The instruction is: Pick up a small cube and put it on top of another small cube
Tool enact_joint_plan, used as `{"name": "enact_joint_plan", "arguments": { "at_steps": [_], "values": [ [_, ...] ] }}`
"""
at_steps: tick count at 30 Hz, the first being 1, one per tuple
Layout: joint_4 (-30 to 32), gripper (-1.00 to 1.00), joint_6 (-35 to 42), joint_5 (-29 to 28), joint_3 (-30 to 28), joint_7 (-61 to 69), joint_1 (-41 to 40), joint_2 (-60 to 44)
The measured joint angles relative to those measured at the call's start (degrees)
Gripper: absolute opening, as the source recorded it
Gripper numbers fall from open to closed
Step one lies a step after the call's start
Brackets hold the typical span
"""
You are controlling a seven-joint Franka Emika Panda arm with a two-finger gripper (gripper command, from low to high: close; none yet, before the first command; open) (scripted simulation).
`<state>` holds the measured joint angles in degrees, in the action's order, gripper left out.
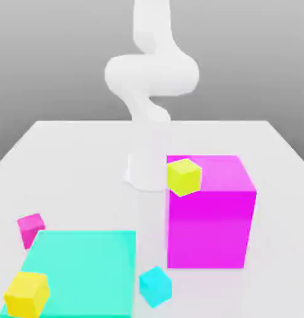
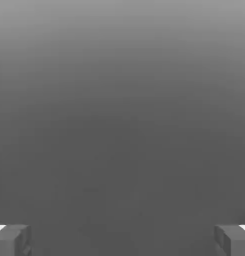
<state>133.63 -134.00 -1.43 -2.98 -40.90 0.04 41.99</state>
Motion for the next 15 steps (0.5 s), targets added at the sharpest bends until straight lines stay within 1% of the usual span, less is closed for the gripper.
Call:
{"name": "enact_joint_plan", "arguments": {
  "at_steps": [8,15],
  "values": [
    [5.94,0.0,-7.04,-3.45,-11.03,16.95,0.06,-12.02],
    [11.06,0.0,-13.18,-4.26,-21.54,33.02,0.05,-22.21]
  ]
}}
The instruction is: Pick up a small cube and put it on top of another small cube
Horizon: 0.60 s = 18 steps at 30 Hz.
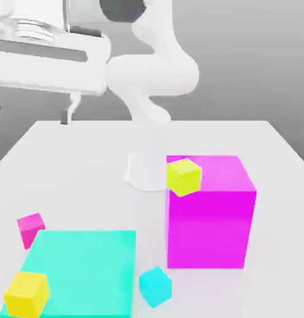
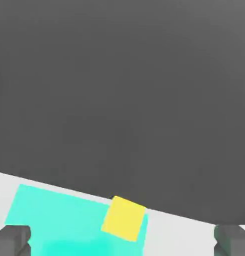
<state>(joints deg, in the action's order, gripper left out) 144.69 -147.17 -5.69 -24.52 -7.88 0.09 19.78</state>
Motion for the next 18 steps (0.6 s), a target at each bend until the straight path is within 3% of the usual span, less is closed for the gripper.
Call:
{"name": "enact_joint_plan", "arguments": {
  "at_steps": [6,12,15,18],
  "values": [
    [4.43,0.0,-5.38,2.6,-8.5,16.16,-0.38,-9.4],
    [8.8,0.0,-10.59,10.73,-12.72,36.23,-4.36,-20.09],
    [10.36,0.0,-13.25,16.84,-10.48,46.77,-8.51,-25.79],
    [9.28,0.0,-17.13,26.44,-2.94,55.08,-14.36,-32.18]
  ]
}}
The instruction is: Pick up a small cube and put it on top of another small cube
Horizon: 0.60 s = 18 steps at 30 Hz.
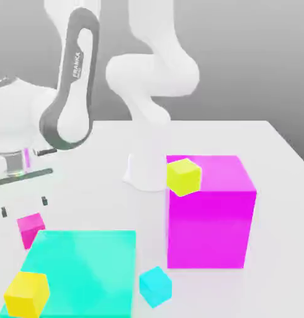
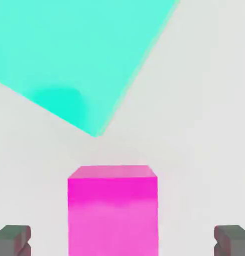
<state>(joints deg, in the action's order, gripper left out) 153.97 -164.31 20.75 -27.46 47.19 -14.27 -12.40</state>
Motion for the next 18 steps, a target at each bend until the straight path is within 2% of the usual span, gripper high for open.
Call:
{"name": "enact_joint_plan", "arguments": {
  "at_steps": [2,3,10,12,15,18],
  "values": [
    [-1.09,0.0,-2.82,5.79,6.13,4.52,-4.9,-4.07],
    [-1.62,-1.0,-4.23,8.2,9.18,6.4,-7.43,-5.95],
    [-1.74,-1.0,-4.42,8.8,9.92,6.87,-8.07,-6.38],
    [-0.86,-1.0,-2.4,4.46,5.87,3.56,-4.95,-3.46],
    [0.81,-1.0,1.51,-5.73,-0.28,-4.04,-1.03,2.75],
    [1.11,-1.0,6.83,-14.04,-0.71,-12.87,2.48,9.22]
  ]
}}
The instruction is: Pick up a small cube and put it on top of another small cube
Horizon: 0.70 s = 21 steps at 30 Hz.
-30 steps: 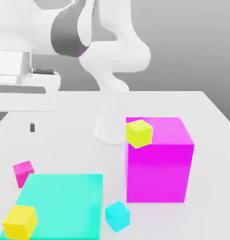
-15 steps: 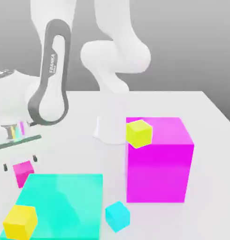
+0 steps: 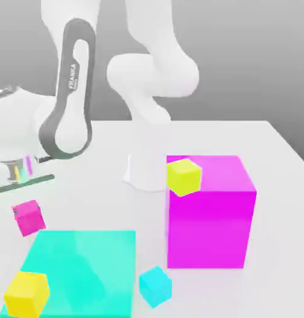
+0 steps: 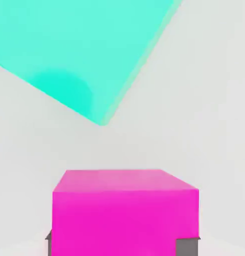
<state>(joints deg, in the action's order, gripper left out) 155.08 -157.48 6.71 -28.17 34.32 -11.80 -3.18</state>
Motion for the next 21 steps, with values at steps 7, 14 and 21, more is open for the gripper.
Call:
{"name": "enact_joint_plan", "arguments": {
  "at_steps": [7,14,21],
  "values": [
    [-2.6,-1.0,15.36,-6.26,9.44,-17.47,7.2,13.45],
    [-5.41,-1.0,30.93,-6.27,21.48,-30.7,13.65,25.99],
    [-5.17,-1.0,38.95,-4.96,30.39,-39.44,18.18,34.48]
  ]
}}
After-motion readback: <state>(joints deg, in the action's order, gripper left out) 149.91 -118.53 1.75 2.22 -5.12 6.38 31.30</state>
